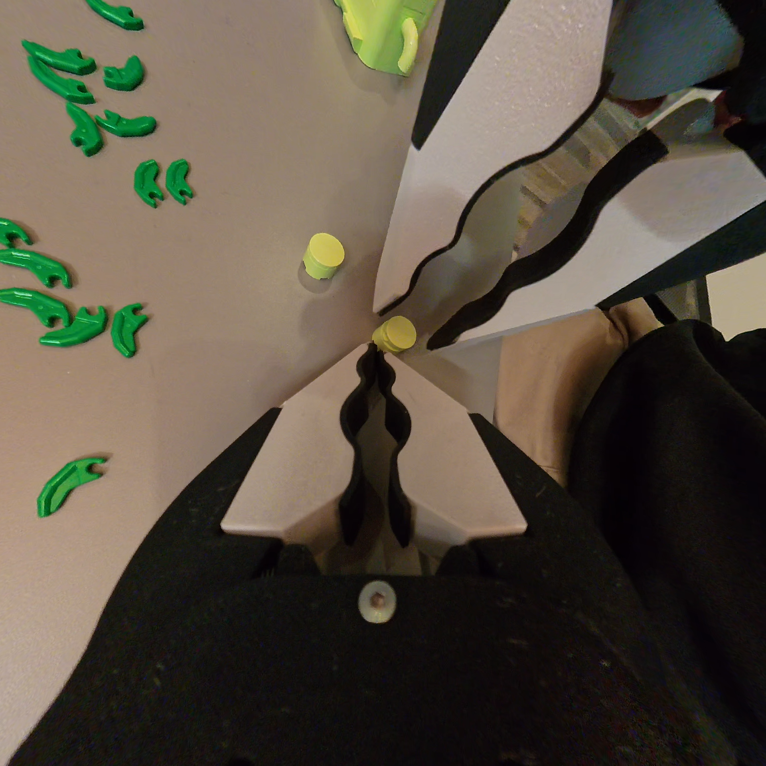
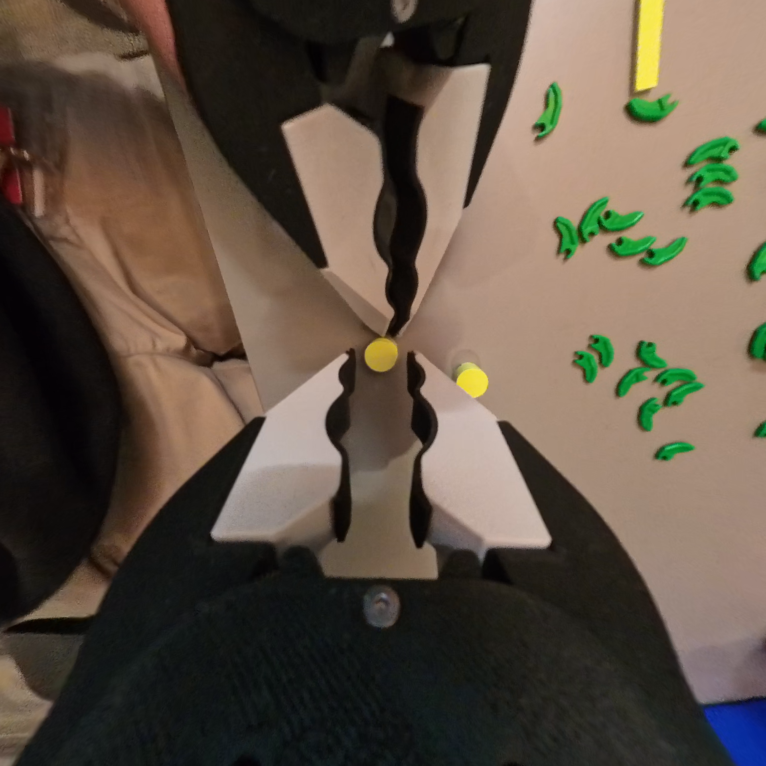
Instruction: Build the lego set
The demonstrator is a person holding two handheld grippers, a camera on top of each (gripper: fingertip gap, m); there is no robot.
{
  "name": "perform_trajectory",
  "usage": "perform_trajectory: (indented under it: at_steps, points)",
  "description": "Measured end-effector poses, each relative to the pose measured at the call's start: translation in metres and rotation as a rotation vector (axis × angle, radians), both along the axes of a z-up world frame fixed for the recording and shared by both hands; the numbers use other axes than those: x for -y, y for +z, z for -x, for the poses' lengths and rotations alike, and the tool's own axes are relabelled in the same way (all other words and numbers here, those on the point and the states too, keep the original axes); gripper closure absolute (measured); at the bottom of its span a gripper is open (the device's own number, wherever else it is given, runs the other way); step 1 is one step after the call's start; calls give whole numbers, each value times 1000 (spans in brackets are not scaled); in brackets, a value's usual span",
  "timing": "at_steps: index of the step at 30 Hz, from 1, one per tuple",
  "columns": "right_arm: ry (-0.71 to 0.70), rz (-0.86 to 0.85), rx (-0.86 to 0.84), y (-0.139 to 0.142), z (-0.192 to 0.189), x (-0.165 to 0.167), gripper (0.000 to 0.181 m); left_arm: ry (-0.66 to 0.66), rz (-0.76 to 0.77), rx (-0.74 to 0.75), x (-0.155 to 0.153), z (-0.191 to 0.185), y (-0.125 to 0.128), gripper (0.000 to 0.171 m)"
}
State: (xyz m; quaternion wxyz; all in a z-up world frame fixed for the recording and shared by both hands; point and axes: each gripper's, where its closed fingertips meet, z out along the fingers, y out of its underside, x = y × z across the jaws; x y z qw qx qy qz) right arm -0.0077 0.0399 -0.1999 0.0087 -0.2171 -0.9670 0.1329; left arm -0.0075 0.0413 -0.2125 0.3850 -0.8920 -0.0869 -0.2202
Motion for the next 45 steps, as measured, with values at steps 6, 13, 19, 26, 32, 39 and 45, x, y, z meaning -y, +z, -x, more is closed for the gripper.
perform_trajectory:
  at_steps: [6, 13, 19, 26, 32, 39, 45]
  points:
    - [93, -15, -29, -4, -2, -3, 159, 0, 0, 0, 0, 0, 0, 171]
    - [132, -2, -45, -2, -3, 1, 164, 0, 0, 3, 0, 0, 0, 171]
    - [147, -5, -59, -4, -2, 2, 169, 0, 0, -1, 0, 0, 0, 171]
    - [145, -2, -65, -1, -1, 3, 166, 0, 0, 1, 0, 0, 0, 171]
    - [151, -19, -57, -4, -1, 1, 166, 0, 0, 0, 0, 0, 0, 171]
    - [154, -19, -59, -3, -2, 3, 171, -1, 0, -3, 0, 0, 0, 171]
    - [118, -32, -80, 5, 1, 4, 181, 0, 0, 0, 0, 0, 0, 171]
